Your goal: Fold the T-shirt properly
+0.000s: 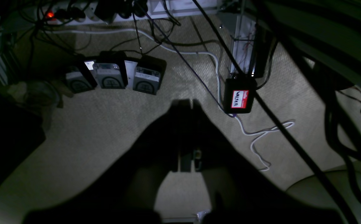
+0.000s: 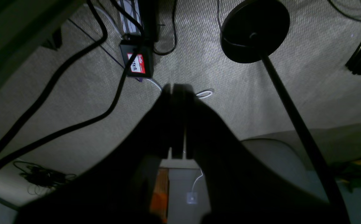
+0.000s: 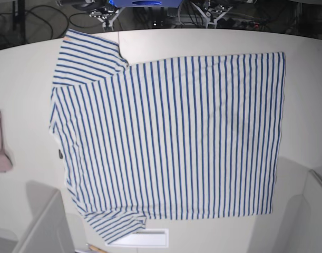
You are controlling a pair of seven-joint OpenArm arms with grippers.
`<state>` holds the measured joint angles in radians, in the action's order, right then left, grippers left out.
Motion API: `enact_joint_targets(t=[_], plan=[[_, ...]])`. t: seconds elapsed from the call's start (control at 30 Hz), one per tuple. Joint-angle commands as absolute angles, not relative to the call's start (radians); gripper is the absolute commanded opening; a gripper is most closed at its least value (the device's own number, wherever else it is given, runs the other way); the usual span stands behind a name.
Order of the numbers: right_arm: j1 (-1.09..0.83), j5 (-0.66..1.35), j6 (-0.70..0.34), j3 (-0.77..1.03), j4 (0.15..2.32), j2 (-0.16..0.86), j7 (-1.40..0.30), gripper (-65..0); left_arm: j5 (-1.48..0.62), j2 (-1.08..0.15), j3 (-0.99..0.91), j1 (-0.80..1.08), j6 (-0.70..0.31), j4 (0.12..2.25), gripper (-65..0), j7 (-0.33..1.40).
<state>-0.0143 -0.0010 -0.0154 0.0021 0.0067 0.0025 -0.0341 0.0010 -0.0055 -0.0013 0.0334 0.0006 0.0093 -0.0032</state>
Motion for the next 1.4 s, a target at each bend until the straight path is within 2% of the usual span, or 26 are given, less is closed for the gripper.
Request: enact_joint_targets(t=[0.0,0.07,0.17,0.2,0.27,0.3,0.47,1.37], plan=[[-0.015,0.001,-0.008,0.002,0.008,0.007,-0.038,-65.0,-0.001,-0.005,-0.004,0.041,0.007,0.01,-62.7,0.002],[-0.015,0.001,-0.008,0.002,0.008,0.007,-0.038,-65.0,-0.001,-0.004,-0.004,0.042,0.007,0.01,-53.8,0.002],[-0.012,-0.002,-0.008,-0.001,0.008,0.005,-0.039,-65.0,-0.001,-0.002,-0.004,0.044,0.007,0.01,-36.0,0.001],[-0.012,-0.002,-0.008,-0.001,0.008,0.005,-0.039,-65.0,-0.001,-0.002,-0.002,0.044,0.007,0.01,-33.7,-0.002],[-0.013,-0.002,-0.008,-0.001,0.008,0.005,-0.039,-65.0,-0.001,-0.002,-0.002,0.044,0.007,0.01,-36.7,-0.002],[-0.013,-0.002,-0.008,-0.001,0.008,0.005,-0.038,-65.0,-0.001,-0.002,-0.002,0.044,0.007,0.01,-40.5,0.002],[-0.015,-0.002,-0.008,-0.002,0.01,0.007,-0.035,-65.0,-0.001,-0.002,-0.004,0.044,0.007,0.01,-64.7,0.002],[-0.045,-0.005,-0.008,-0.004,0.03,0.025,-0.035,-65.0,0.012,-0.013,0.012,0.105,0.01,0.054,-65.0,-0.004]])
